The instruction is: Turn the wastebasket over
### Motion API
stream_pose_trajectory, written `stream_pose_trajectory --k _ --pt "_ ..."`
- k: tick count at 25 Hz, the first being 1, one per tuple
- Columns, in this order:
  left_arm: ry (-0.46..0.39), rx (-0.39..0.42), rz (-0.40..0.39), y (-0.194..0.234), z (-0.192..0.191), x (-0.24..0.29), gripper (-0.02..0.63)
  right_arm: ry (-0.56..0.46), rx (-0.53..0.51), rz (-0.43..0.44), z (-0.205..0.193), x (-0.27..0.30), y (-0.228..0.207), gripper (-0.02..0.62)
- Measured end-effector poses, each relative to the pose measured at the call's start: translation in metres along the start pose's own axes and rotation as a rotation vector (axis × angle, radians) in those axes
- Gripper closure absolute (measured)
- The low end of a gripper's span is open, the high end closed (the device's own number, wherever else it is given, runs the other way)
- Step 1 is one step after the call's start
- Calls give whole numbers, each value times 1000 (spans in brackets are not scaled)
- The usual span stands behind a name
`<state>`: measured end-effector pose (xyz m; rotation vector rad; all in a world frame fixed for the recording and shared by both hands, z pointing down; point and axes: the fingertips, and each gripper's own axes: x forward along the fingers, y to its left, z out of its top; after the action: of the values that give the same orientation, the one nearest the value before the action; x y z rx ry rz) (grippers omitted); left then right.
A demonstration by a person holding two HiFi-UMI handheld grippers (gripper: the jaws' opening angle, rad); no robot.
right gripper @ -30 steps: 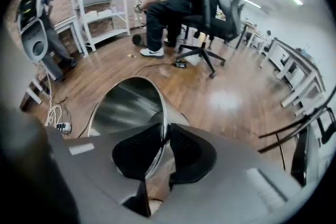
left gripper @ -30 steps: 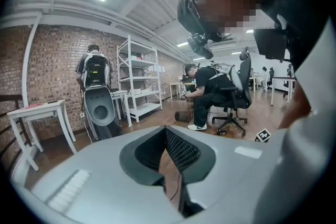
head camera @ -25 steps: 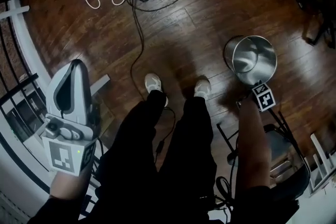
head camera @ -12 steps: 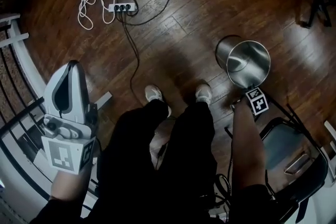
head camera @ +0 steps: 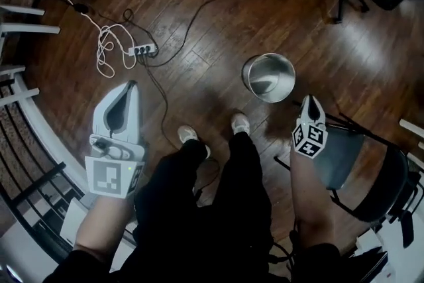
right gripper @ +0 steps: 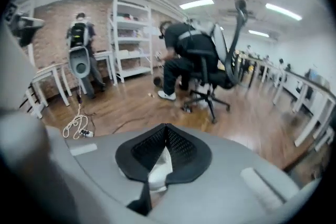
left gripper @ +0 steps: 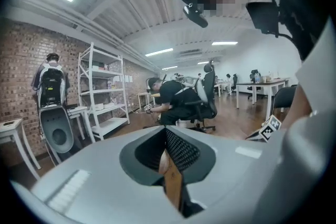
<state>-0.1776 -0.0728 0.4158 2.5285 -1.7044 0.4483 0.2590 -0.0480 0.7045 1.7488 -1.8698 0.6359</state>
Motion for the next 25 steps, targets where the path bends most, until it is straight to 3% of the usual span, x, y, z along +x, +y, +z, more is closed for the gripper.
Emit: stream_pose_trajectory --k 2,7,9,11,15,21,25 --pt "-47 0 -48 -15 37 7 606 -127 -84 48 69 -49 4 592" --pt "-235 7 -187 -53 135 25 606 -400 -205 71 219 -186 10 592" --pt "-247 22 -237 -75 144 26 606 -486 -262 82 258 -233 18 591" --pt "-199 -4 -256 -92 138 19 606 -560 -303 81 283 -273 26 591" --pt "-202 -51 -265 -117 157 6 606 -677 -248 25 310 -322 10 592" --pt "-265 -2 -265 -142 193 33 606 -558 -93 57 285 -275 -27 594" --pt "-256 8 -244 -147 196 40 606 -516 -80 93 272 -258 -26 594"
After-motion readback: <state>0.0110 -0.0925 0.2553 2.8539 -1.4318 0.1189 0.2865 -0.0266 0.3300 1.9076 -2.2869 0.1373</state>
